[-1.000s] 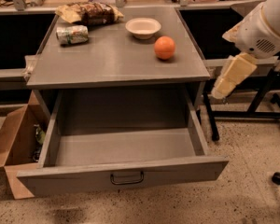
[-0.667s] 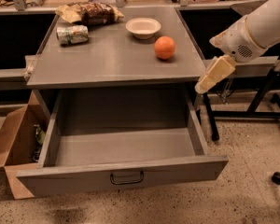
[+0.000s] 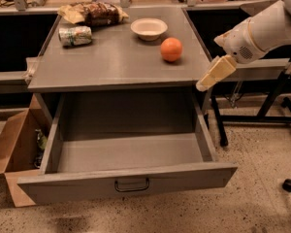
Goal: Place orange into top drawer
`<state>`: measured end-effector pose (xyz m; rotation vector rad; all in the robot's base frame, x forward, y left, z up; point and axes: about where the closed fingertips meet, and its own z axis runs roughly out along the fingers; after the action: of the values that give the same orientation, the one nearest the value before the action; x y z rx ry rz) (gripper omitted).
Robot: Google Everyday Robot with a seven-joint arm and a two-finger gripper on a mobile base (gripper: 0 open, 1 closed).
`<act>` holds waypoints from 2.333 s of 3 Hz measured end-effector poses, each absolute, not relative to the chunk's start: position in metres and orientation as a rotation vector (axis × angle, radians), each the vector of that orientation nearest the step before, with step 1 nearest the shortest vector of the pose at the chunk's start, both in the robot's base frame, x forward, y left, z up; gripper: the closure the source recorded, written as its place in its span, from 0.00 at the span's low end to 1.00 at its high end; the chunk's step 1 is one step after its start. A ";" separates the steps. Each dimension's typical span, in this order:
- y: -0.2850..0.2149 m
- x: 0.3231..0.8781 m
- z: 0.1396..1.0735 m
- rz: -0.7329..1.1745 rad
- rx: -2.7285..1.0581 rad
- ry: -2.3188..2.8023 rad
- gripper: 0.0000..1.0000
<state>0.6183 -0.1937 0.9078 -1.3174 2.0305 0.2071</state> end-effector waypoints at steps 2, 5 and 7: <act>-0.186 0.702 0.898 0.253 -1.143 1.945 0.00; -0.172 0.784 0.879 0.352 -0.943 1.867 0.00; -0.137 0.794 0.873 0.440 -0.977 1.849 0.00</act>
Offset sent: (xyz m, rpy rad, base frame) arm 0.1342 0.0078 -0.0168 0.2398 -0.1336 -0.1160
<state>0.7942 -0.1366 0.8728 -0.9767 1.8494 0.4398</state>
